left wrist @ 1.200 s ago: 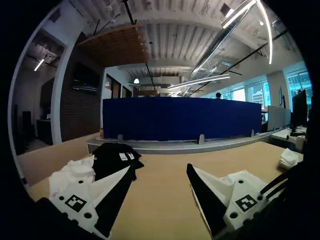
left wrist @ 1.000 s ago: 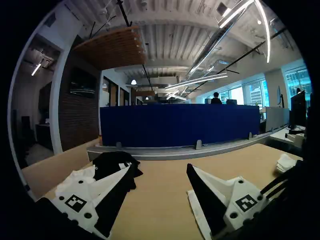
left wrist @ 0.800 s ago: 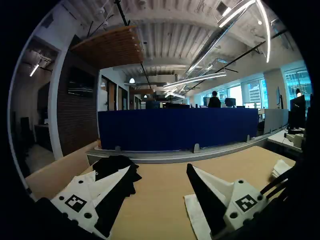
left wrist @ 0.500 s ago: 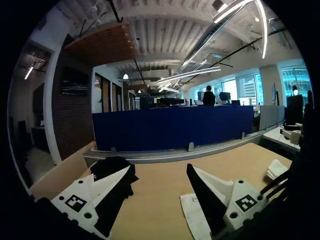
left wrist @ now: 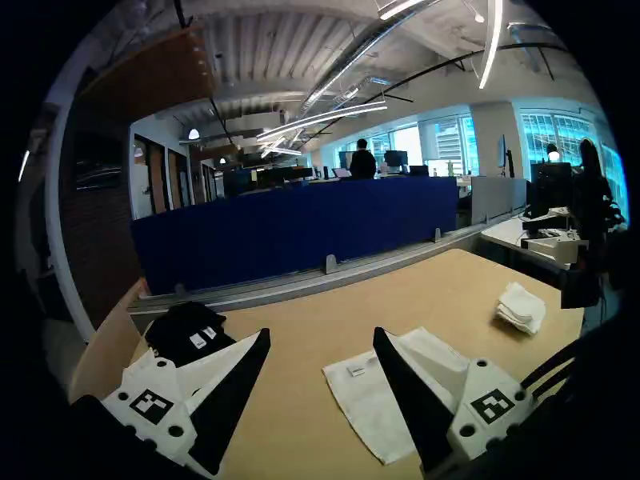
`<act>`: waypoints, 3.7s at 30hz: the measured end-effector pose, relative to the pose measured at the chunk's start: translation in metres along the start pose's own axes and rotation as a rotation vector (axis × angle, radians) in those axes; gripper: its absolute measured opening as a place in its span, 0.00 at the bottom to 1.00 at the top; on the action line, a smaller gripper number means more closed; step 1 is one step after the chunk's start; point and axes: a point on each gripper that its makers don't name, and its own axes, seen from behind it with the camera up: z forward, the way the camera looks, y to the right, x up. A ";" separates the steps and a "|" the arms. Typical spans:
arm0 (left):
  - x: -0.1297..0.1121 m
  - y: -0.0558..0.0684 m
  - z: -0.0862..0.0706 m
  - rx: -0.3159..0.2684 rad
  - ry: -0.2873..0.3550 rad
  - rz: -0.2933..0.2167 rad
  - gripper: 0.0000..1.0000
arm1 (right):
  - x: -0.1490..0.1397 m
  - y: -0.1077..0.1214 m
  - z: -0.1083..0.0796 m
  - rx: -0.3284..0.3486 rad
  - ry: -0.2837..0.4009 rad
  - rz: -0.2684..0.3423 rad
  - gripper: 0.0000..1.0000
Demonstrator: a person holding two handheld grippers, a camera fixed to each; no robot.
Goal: Fold towel
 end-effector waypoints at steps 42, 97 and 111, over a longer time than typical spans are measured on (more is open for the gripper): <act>-0.188 0.067 0.011 -0.225 -0.346 0.074 0.96 | -0.166 -0.081 0.017 0.217 -0.307 -0.079 1.00; -0.279 0.101 0.011 -0.285 -0.606 0.073 0.56 | -0.300 -0.119 -0.020 0.380 -0.602 -0.054 0.35; -0.280 0.096 0.013 -0.252 -0.611 0.079 0.12 | -0.296 -0.122 -0.021 0.387 -0.615 -0.042 0.18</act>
